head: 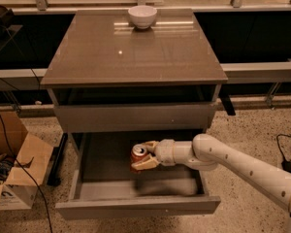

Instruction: Place coke can into middle drawer

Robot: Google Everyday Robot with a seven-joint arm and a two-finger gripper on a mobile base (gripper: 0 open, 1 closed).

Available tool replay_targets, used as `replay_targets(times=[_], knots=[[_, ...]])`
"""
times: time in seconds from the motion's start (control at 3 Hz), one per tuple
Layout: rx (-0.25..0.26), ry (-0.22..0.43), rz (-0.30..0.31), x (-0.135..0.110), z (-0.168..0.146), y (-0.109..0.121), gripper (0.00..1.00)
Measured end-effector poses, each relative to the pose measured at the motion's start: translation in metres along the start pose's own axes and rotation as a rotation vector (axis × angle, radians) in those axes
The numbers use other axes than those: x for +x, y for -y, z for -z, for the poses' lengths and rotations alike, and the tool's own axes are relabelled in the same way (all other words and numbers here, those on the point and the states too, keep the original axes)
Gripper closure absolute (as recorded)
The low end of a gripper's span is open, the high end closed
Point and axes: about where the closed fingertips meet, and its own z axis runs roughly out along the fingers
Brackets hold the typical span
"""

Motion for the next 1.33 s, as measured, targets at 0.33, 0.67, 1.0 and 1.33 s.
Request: replay_targets(times=[0.33,0.67,1.0,1.33], knots=[[-0.010,-0.003,-0.029,0.035,-0.020,0.004,0.54],[-0.002,-0.004,-0.068,0.070,-0.033,0.004,0.55],[0.010,-0.014,-0.079,0.089,-0.038,0.005,0.53],[-0.014,-0.025,-0.102,0.095,-0.042,0.004,0.36]])
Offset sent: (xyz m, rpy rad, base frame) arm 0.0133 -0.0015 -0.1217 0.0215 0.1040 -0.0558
